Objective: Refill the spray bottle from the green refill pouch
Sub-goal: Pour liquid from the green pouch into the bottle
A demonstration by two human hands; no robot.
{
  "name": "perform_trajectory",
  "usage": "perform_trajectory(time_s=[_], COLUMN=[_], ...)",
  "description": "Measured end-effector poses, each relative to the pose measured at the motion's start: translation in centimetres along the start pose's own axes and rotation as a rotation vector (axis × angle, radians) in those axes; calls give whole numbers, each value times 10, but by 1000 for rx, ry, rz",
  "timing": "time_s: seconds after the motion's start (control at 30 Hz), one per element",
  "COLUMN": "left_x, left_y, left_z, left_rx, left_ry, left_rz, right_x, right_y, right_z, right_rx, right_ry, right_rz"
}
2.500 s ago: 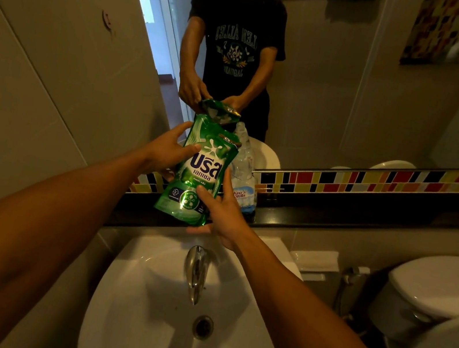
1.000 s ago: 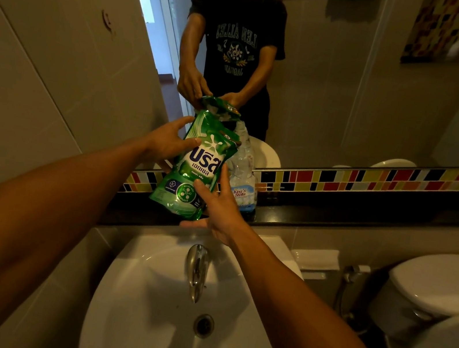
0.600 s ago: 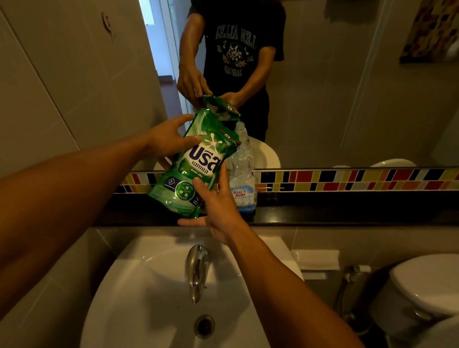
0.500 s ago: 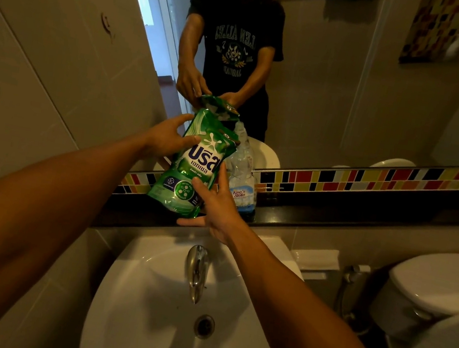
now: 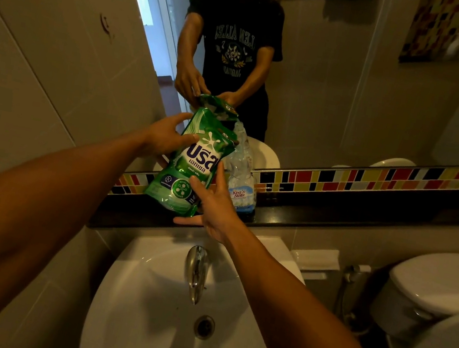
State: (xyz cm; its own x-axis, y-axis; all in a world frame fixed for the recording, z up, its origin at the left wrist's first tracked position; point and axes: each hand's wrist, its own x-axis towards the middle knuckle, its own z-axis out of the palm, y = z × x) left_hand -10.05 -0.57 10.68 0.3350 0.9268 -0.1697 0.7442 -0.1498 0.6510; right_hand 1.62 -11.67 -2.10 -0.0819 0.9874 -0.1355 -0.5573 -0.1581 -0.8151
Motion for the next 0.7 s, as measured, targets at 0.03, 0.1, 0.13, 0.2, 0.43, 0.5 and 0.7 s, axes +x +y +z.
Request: perform_trajectory(time_s=[0.03,0.1,0.13,0.2,0.43,0.5,0.7], left_x=[0,0,0,-1,-2,-2,-3], left_y=[0,0,0,1,4,4,6], left_z=[0,0,-1,-1,-3,-4,-6], left_rx=[1,1,2,7,9,15,25], left_ry=[1,0,0,0,0,2,3], left_rz=[-1,-5,-6,-5,-16,-15,-11], right_x=[0,1,1,1,4,4,5], right_y=[1,1,2,2,4,4,3], right_z=[0,0,0,1,3,4,5], right_rx=[1,6,8,10,18,22,23], right_ry=[0,-4,-7,-9,-3,-6,-1], right_rz=[0,-6,-9,-13,-8,-8,-3])
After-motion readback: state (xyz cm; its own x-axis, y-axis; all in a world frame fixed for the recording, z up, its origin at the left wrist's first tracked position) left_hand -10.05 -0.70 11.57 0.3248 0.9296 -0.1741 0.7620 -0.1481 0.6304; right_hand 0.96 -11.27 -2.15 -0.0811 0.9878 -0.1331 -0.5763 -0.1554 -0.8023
